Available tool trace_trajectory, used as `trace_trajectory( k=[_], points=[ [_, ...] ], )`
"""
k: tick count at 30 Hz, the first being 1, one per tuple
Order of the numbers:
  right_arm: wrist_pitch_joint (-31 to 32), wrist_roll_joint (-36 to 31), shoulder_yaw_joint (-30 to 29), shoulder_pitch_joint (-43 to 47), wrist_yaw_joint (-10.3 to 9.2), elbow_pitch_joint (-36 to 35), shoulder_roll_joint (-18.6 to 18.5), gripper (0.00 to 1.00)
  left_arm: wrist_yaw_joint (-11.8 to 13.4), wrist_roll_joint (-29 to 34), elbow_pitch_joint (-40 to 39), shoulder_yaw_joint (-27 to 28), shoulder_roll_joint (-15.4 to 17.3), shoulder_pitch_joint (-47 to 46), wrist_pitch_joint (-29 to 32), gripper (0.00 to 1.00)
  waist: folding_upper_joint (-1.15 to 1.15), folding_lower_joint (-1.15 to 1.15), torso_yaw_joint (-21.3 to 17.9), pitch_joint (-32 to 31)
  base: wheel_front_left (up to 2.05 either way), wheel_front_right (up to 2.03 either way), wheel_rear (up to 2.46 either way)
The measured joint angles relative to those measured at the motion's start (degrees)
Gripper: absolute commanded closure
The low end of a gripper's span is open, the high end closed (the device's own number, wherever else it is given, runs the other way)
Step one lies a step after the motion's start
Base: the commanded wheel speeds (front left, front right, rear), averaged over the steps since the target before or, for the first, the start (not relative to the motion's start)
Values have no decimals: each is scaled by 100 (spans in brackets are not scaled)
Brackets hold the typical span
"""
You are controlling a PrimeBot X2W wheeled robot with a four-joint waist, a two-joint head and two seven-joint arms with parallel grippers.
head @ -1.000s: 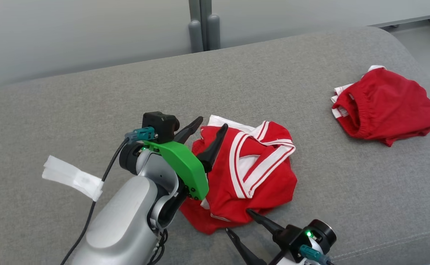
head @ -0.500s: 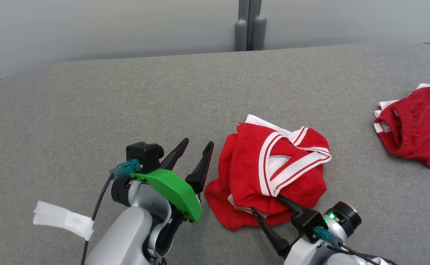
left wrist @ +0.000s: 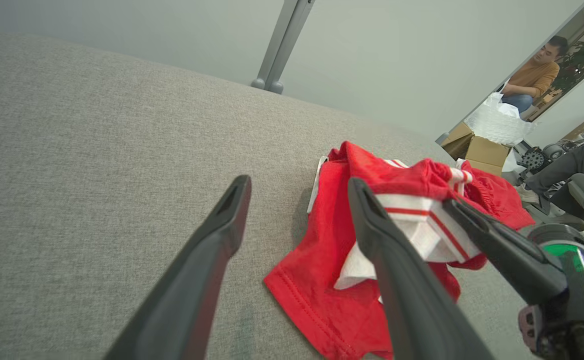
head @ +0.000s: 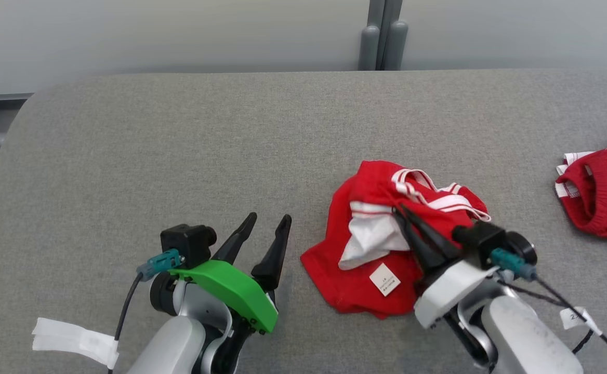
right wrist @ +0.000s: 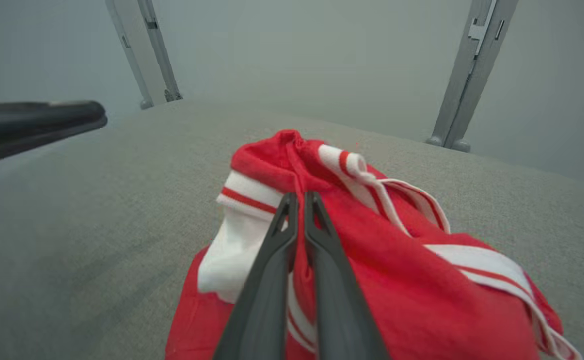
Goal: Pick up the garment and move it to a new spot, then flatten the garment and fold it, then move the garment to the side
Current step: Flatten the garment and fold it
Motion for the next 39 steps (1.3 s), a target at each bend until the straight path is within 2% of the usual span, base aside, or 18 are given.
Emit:
trace_trajectory(
  k=[6, 12, 17, 20, 23, 24, 25, 26, 32, 39],
  points=[
    [85, 1184, -923, -275, 55, -513, 70, 100, 13, -10, -99, -32, 27, 127, -2, 0, 0, 0, -82, -6, 0, 0, 0],
    [593, 1950, -1905, -279, 13, -454, -343, 100, 5, -42, -249, -258, 12, 186, 88, 0, 0, 0, -185, -7, 0, 0, 0],
    [886, 1987, -2219, -88, -158, -86, -703, 100, -129, -43, -281, -541, 26, 260, 315, 0, 0, 0, -256, 65, 0, 0, 0],
    [972, 1975, -2292, 79, -257, 122, -757, 100, -197, -43, -275, -704, 107, 264, 488, 0, 0, 0, -306, 113, 0, 0, 0],
    [1011, 1926, -2290, 107, -258, 203, -866, 100, -301, -38, -229, -880, 174, 265, 634, 0, 0, 0, -352, 163, 0, 0, 0],
    [1011, 1924, -2279, 106, -258, 203, -865, 91, -343, 3, -196, -947, 232, 264, 682, 0, 0, 0, -368, 176, 0, 0, 0],
    [1010, 1915, -2248, 102, -258, 203, -855, 71, -357, 96, -133, -1022, 283, 263, 727, 0, 0, 0, -385, 187, 0, 0, 0],
    [1002, 1913, -2246, 93, -260, 201, -835, 0, -396, 189, -55, -1087, 365, 261, 738, 0, 0, 0, -404, 195, 0, 0, 0],
    [804, 1757, -2231, 35, -269, 29, -826, 0, -475, 650, 231, -1228, 632, 160, 768, 0, 0, 0, -543, 235, 0, 0, 0],
    [628, 1681, -2217, -58, -315, -341, -804, 0, -492, 778, 232, -1316, 474, 13, 666, 2, 0, 0, -666, 317, 0, 0, 0]
  ],
)
